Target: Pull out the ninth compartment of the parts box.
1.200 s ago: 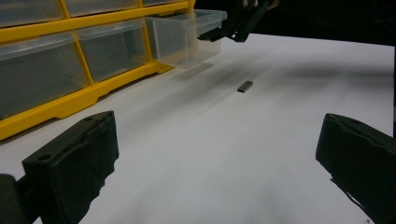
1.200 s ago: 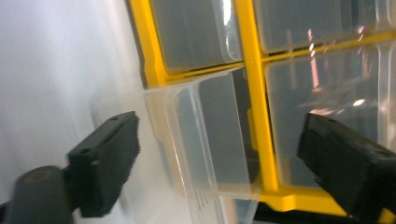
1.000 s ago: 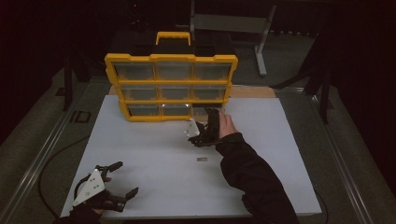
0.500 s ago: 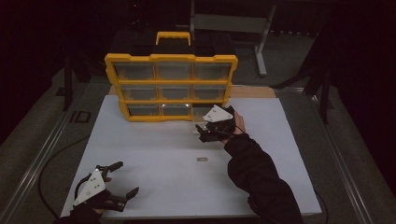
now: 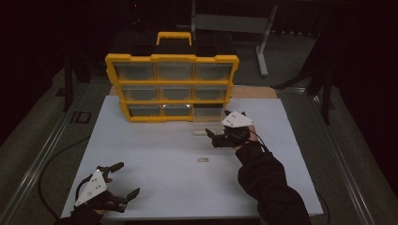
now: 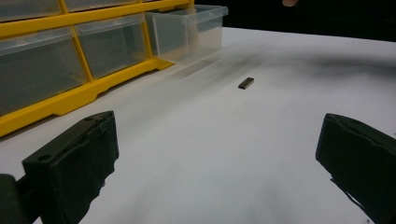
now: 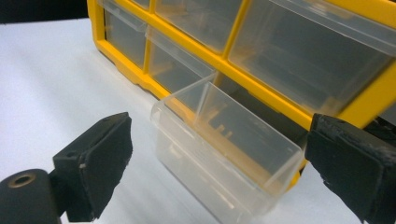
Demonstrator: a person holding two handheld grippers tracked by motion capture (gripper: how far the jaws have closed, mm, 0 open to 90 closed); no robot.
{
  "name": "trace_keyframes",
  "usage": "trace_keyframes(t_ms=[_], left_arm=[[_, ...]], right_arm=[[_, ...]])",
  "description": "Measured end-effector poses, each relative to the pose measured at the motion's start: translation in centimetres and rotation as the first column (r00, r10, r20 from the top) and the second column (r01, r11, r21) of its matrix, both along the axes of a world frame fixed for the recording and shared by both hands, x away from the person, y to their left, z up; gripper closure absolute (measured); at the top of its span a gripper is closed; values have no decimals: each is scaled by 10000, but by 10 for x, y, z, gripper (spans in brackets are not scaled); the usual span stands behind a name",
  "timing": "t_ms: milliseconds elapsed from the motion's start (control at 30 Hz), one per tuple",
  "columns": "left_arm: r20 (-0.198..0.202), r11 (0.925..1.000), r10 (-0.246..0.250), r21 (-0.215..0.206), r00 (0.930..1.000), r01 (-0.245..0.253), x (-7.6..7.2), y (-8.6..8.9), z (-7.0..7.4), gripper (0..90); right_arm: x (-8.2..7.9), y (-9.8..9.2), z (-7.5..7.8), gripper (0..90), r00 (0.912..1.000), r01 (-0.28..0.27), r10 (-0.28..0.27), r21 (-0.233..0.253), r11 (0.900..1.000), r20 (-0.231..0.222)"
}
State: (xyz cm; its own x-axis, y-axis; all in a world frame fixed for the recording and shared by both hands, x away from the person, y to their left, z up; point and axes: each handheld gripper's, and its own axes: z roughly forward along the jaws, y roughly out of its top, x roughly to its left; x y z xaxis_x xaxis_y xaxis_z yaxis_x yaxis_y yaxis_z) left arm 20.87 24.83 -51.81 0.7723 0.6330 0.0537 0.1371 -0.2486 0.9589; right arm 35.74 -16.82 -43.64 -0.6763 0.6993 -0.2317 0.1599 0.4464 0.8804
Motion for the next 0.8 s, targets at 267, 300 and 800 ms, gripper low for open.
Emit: trace_keyframes(t_ms=[267,300,800], left_arm=[[-1,10000,-9,38,10000,9,0,-1,0,0],[3,10000,-6,50,10000,6,0,-1,0,0],[-9,10000,2,67,10000,-2,0,-1,0,0]], right_arm=[[-15,-24,-14,72,9996,-278,278,188,9994,5],[-17,-27,-15,72,9997,-239,239,202,9995,-9],[-45,-52,-41,72,9997,-8,18,372,9993,-249]])
